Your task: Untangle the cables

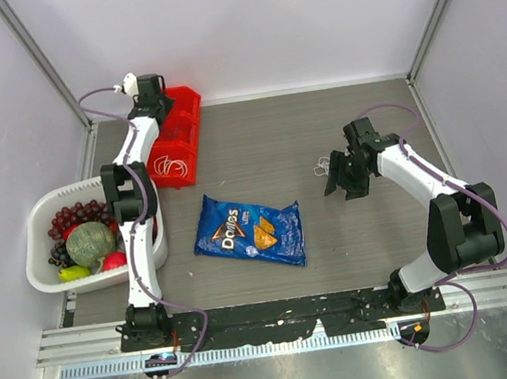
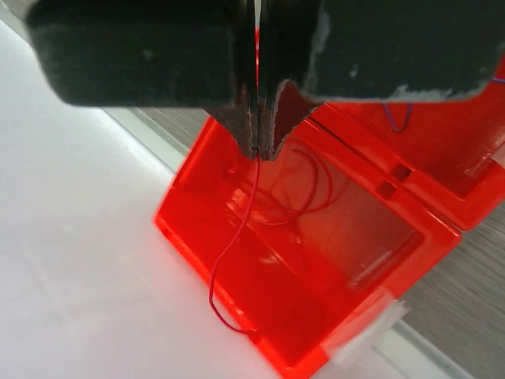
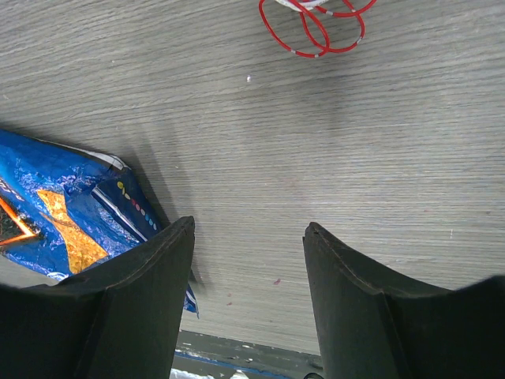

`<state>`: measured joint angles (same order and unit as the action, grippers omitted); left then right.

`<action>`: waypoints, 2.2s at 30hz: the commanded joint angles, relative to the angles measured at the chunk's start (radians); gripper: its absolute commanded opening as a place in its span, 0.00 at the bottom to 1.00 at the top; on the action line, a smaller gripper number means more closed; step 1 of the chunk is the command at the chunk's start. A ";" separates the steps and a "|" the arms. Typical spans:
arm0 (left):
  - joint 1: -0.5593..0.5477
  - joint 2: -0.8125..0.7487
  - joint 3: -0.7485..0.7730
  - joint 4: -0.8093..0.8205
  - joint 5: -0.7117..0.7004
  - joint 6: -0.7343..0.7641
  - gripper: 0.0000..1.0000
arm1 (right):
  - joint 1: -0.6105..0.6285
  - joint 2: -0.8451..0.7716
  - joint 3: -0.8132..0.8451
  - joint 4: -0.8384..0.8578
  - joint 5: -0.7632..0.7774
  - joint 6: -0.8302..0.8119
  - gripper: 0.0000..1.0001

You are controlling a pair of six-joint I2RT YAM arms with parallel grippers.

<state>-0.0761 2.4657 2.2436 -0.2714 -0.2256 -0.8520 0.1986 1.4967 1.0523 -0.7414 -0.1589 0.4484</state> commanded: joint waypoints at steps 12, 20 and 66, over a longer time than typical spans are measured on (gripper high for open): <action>0.015 -0.060 0.107 -0.074 -0.035 -0.004 0.61 | -0.004 -0.021 0.023 0.010 0.009 0.013 0.63; 0.021 -0.255 0.064 -0.209 0.055 0.011 0.78 | -0.004 -0.036 0.067 -0.027 0.056 -0.016 0.63; -0.720 -1.042 -0.945 -0.295 0.460 0.014 0.64 | -0.107 0.260 0.042 0.335 -0.142 0.044 0.09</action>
<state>-0.8196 1.3674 1.2167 -0.5190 0.2199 -0.8558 0.0612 1.8549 1.1671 -0.4629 -0.2691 0.4957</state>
